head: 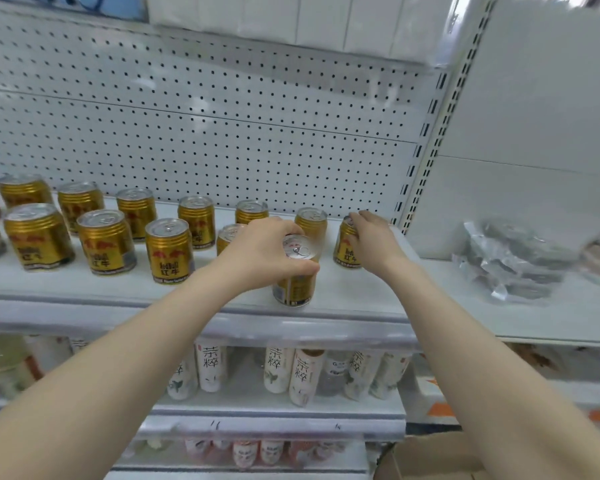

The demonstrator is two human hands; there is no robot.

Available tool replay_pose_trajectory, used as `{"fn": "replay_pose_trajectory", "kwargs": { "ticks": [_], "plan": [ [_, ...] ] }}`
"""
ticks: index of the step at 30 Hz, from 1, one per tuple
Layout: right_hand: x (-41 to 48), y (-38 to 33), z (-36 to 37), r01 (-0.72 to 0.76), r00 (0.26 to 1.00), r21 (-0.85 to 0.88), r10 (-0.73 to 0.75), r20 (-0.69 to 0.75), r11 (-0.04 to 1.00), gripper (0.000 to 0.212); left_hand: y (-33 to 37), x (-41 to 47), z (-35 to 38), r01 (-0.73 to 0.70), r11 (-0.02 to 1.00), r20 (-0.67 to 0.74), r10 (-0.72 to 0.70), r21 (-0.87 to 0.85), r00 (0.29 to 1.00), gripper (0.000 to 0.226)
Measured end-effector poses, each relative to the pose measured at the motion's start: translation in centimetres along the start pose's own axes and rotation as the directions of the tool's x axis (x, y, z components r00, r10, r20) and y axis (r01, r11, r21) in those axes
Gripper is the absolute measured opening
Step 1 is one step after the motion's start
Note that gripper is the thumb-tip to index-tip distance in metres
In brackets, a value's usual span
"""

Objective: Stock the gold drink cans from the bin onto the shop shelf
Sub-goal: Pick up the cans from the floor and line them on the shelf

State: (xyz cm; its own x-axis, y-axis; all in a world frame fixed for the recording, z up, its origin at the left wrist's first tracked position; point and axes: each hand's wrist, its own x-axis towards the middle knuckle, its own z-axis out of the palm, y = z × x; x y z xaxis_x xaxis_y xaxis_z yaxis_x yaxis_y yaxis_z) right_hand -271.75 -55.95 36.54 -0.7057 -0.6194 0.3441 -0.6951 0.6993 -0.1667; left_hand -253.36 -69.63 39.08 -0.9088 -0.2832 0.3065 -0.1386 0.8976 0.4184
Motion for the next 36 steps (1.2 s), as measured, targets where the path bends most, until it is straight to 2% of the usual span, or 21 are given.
{"fn": "replay_pose_trajectory", "kwargs": {
  "ticks": [4, 8, 11, 13, 15, 17, 19, 21, 26, 30, 36],
  "plan": [
    [-1.5, 0.5, 0.5, 0.065, 0.996, 0.021, -0.063, -0.069, 0.998, 0.052, 0.9, 1.5, 1.3, -0.014, 1.000, 0.019, 0.014, 0.027, 1.000, 0.063],
    [-3.2, 0.5, 0.1, 0.144, 0.985, 0.135, -0.129, -0.116, 0.980, 0.050, 1.0, 2.4, 2.4, -0.019, 0.998, 0.036, 0.017, 0.056, 0.999, 0.058],
    [-3.9, -0.6, -0.5, 0.206, 0.969, 0.205, -0.170, -0.180, 0.957, 0.045, 0.4, 2.4, 2.0, -0.065, 0.994, 0.091, 0.058, 0.083, 0.994, 0.065],
    [-4.2, -2.0, -1.1, 0.255, 0.957, 0.249, -0.209, -0.199, 0.934, 0.044, -0.2, 1.9, 1.0, -0.106, 0.989, 0.041, 0.102, 0.100, 0.994, 0.073],
    [-4.5, -3.7, -1.8, 0.268, 0.963, 0.349, -0.253, -0.090, 0.898, 0.043, -1.5, 1.2, -0.5, -0.088, 0.985, -0.087, 0.101, 0.148, 0.991, 0.066],
    [-4.6, -5.1, -2.3, 0.236, 0.949, 0.396, -0.297, 0.101, 0.887, 0.049, -3.6, 0.5, -1.8, -0.027, 0.974, -0.132, 0.057, 0.225, 0.990, 0.058],
    [-4.4, -5.7, -2.5, 0.205, 0.923, 0.367, -0.305, 0.236, 0.907, 0.058, -5.5, -0.3, -2.2, 0.013, 0.959, -0.088, 0.013, 0.282, 0.996, 0.059],
    [-4.1, -6.0, -2.6, 0.200, 0.924, 0.322, -0.287, 0.252, 0.925, 0.059, -6.5, -1.1, -1.9, 0.014, 0.954, -0.042, -0.001, 0.301, 0.999, 0.058],
    [-3.2, -6.1, -1.7, 0.185, 0.969, 0.101, -0.198, 0.145, 0.978, 0.049, -6.6, -1.5, -1.2, 0.014, 0.947, -0.066, 0.008, 0.322, 0.998, 0.057],
    [-2.8, -6.5, -0.8, 0.112, 0.991, 0.051, -0.115, 0.063, 0.992, 0.055, -6.4, -1.4, -1.1, 0.013, 0.945, -0.058, 0.006, 0.327, 0.998, 0.057],
    [-2.9, -7.1, -0.2, 0.142, 0.990, -0.006, -0.142, 0.012, 0.990, 0.064, -6.9, -1.3, -1.1, -0.009, 0.941, -0.048, 0.027, 0.338, 0.998, 0.051]
  ]
}}
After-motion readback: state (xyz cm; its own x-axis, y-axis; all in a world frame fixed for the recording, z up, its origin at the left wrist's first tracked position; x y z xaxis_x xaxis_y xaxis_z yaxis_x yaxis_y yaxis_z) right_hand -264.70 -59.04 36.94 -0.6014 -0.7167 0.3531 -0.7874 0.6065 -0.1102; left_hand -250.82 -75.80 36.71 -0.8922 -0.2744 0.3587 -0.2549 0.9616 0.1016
